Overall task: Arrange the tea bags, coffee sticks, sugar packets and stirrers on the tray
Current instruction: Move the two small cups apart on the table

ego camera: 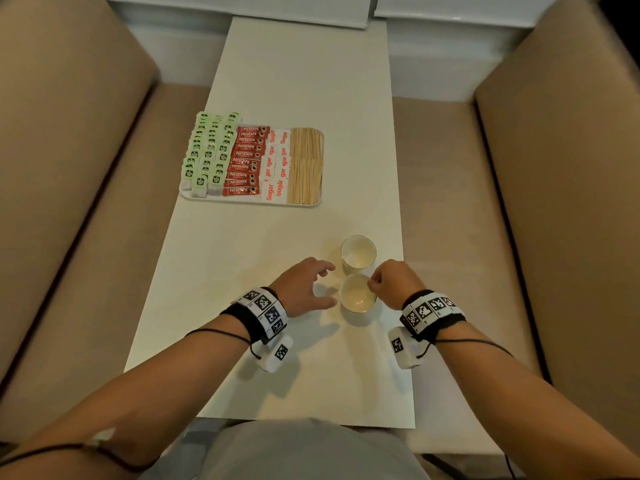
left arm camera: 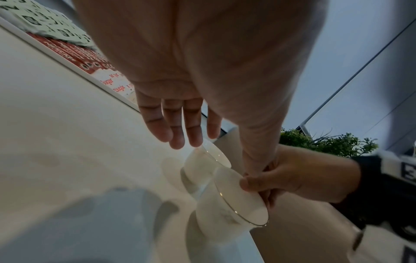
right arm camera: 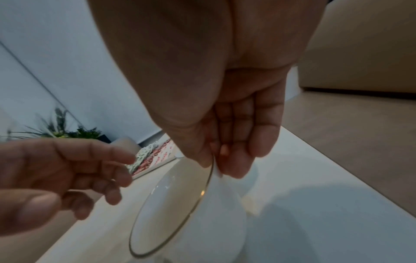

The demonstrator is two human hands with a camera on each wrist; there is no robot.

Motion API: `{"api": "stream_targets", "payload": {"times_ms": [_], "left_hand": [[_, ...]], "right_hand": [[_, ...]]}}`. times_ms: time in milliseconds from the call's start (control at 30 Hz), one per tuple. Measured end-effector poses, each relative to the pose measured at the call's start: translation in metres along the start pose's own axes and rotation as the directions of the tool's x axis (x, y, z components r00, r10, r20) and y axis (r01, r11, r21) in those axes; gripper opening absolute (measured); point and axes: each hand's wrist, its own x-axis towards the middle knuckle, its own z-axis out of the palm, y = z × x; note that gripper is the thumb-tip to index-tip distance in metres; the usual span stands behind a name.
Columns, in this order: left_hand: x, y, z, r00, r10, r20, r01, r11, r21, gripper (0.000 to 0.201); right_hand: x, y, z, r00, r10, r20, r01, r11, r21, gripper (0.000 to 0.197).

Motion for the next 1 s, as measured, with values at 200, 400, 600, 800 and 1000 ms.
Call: {"api": "stream_targets", "payload": {"times_ms": [200, 400, 600, 800, 1000], "left_hand": [[0.004, 0.017, 0.012, 1.000, 0.023, 0.017, -0.023, 1.000, 0.011, 0.099], [0.002, 0.023, 0.007, 0.993, -0.005, -0.118, 0.011, 0.998, 0.056, 0.101], [0.006, 0.024, -0.006, 0.977, -0.031, -0.210, 0.047, 0.996, 0.071, 0.086], [0.015, 0.012, -0.026, 0.970, -0.063, -0.233, 0.087, 0.992, 0.094, 0.087], [0.034, -0.001, -0.050, 0.968, -0.082, -0.238, 0.113, 0.986, 0.122, 0.086]], "right_hand": [[-0.002, -0.015, -0.014, 0.993, -0.111, 0.036, 0.109, 0.993, 0.053, 0.027], [0.003, -0.036, -0.031, 0.977, -0.213, 0.013, 0.210, 0.972, 0.102, 0.026], [0.013, -0.042, -0.036, 0.952, -0.301, -0.050, 0.305, 0.944, 0.125, 0.035], [0.036, -0.026, -0.033, 0.924, -0.353, -0.149, 0.356, 0.935, -0.007, 0.044], [0.055, -0.011, -0.012, 0.943, -0.330, 0.034, 0.331, 0.934, -0.133, 0.108]]}}
